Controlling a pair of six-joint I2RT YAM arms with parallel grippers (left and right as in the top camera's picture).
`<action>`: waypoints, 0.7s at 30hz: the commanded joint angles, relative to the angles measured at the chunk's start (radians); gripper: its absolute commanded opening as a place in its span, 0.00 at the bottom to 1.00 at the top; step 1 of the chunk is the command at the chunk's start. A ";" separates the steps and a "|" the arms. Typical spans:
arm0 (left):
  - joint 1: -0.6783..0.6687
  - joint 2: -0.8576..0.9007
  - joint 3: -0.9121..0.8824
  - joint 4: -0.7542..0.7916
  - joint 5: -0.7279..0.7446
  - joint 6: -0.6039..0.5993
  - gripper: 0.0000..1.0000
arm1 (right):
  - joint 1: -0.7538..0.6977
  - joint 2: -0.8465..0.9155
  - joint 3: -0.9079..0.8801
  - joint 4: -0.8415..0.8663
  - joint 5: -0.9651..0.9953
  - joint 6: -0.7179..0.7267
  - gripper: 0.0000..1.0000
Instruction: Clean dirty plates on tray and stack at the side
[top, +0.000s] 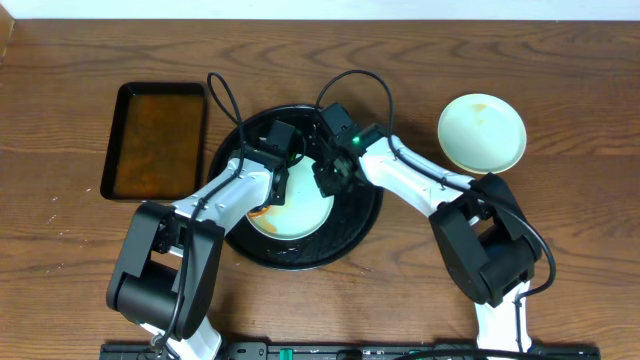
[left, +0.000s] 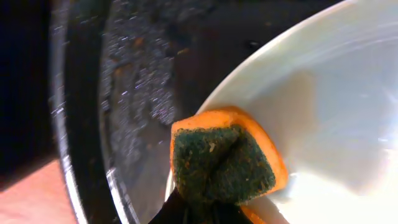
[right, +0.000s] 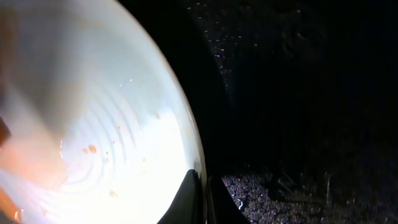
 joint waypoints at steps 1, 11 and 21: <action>0.023 -0.041 0.024 -0.024 -0.204 0.005 0.07 | -0.007 0.024 0.005 -0.014 0.054 -0.005 0.01; 0.013 -0.176 0.028 0.022 0.253 0.005 0.08 | -0.007 0.024 0.005 -0.012 0.054 -0.005 0.01; 0.013 -0.001 0.027 0.025 0.457 -0.010 0.07 | -0.007 0.024 0.005 -0.015 0.054 -0.005 0.01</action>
